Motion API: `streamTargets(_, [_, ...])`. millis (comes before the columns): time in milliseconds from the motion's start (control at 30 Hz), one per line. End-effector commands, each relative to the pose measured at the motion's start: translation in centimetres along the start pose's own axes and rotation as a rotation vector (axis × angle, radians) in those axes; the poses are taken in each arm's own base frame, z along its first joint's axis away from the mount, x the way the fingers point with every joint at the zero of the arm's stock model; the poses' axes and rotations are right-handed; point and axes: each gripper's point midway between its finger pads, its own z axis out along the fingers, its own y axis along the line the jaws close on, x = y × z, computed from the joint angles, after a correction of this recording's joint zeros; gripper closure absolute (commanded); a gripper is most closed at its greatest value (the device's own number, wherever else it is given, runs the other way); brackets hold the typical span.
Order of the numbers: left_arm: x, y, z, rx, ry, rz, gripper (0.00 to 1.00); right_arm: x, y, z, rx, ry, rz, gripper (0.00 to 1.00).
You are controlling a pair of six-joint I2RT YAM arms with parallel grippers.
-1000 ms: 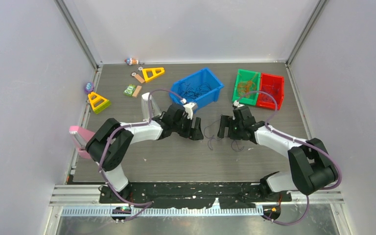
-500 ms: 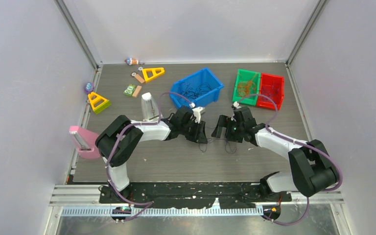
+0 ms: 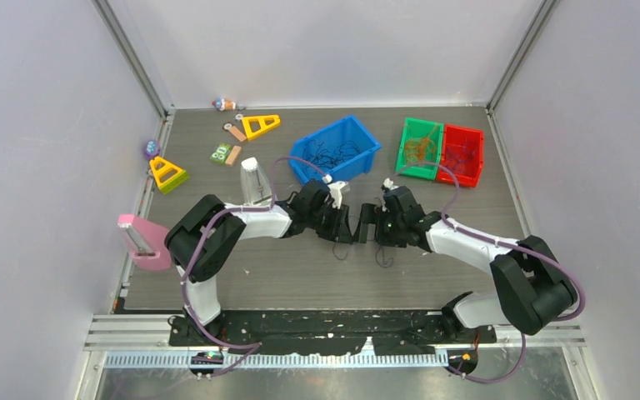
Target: Untangle the cables
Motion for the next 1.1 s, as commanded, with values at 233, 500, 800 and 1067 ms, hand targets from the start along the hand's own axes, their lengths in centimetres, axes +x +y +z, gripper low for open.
streamTargets(233, [-0.7, 0.0, 0.0, 0.003, -0.028, -0.015, 0.67, 0.0, -1.0, 1.0, 0.202, -0.023, -0.121, 0.22])
streamTargets(500, [-4.5, 1.2, -4.3, 0.040, -0.188, -0.049, 0.68, -0.1, -1.3, 1.4, 0.371, -0.036, -0.247, 0.23])
streamTargets(800, [-6.5, 3.7, -10.5, 0.044, -0.401, -0.098, 0.70, 1.3, -2.4, 2.0, 0.508, 0.014, -0.348, 0.21])
streamTargets(1067, [-6.7, 3.6, -12.1, 0.030, -0.442, -0.073, 0.70, 2.0, -3.4, 2.0, 0.574, 0.053, -0.391, 0.90])
